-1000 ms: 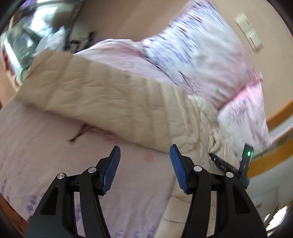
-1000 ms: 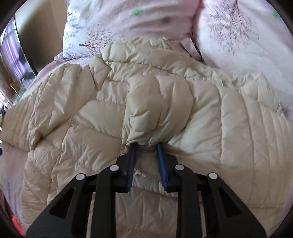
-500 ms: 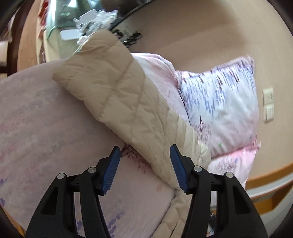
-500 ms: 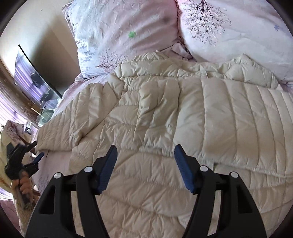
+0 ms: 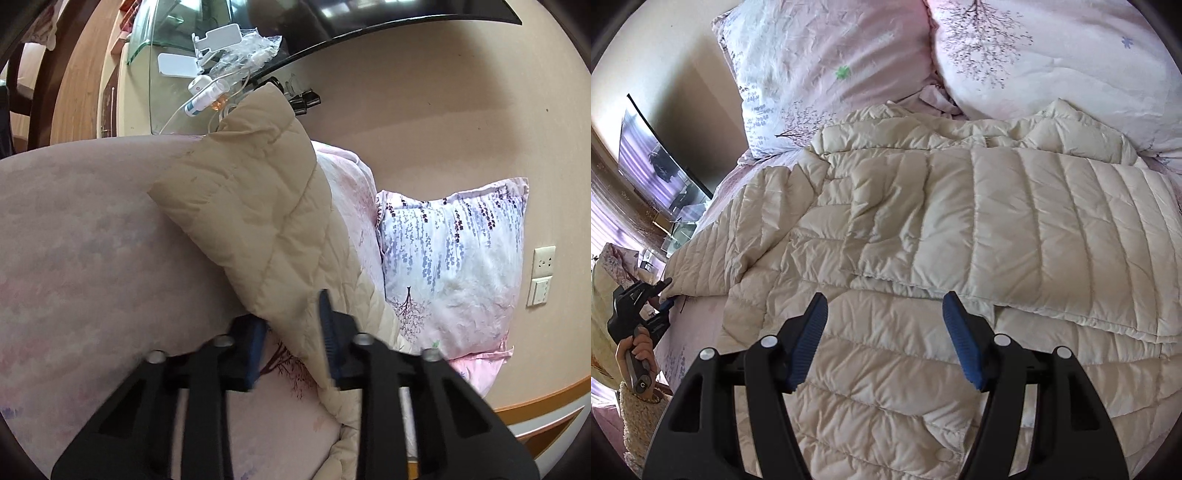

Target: Fold large clothes

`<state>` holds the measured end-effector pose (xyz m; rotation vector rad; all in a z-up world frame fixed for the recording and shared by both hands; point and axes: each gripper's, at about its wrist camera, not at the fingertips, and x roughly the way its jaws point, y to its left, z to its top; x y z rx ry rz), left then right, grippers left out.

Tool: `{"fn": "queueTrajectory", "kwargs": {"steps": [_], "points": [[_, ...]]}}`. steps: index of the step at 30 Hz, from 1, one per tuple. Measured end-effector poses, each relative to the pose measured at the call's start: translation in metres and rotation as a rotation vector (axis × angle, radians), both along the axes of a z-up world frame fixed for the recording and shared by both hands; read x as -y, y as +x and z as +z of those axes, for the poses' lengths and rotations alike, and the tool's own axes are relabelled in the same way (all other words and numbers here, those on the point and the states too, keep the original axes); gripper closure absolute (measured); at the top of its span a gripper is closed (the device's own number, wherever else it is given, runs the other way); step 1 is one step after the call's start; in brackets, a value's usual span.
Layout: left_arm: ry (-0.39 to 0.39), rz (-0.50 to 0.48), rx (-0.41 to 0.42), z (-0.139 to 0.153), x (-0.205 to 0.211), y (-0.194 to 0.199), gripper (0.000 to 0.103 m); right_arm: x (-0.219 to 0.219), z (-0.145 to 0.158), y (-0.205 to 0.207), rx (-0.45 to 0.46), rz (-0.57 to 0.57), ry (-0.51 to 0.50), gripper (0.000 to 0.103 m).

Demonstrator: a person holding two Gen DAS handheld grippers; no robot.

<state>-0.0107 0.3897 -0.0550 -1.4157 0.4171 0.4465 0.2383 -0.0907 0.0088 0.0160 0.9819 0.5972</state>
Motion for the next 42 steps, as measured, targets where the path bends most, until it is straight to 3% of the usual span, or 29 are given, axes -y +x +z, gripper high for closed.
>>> {"fn": "queueTrajectory", "kwargs": {"steps": [2,4,14,20,27,30,34,42], "points": [[0.012,0.008,0.009,0.002,-0.001,-0.001,0.094,0.007,0.000,0.001,-0.001,-0.012,0.002,0.038],[0.031,0.009,0.012,0.008,-0.002,0.000,0.096,0.014,0.000,0.002,0.003,-0.024,0.006,0.038],[0.204,-0.067,0.096,0.085,0.017,0.025,0.099,0.072,0.014,0.009,0.035,-0.124,0.045,0.038],[0.307,-0.202,0.160,0.135,0.064,0.062,0.099,0.102,0.017,0.008,0.044,-0.168,0.071,0.038],[0.401,-0.438,0.266,0.180,0.152,0.116,0.099,0.127,0.016,0.008,0.044,-0.209,0.098,0.038],[0.421,-0.547,0.294,0.183,0.197,0.140,0.099,0.136,0.014,0.008,0.039,-0.224,0.103,0.038],[0.427,-0.671,0.270,0.173,0.249,0.170,0.099,0.145,0.011,0.009,0.035,-0.239,0.106,0.038],[0.421,-0.911,0.157,0.119,0.333,0.222,0.099,0.159,0.003,0.013,0.019,-0.265,0.106,0.038]]}}
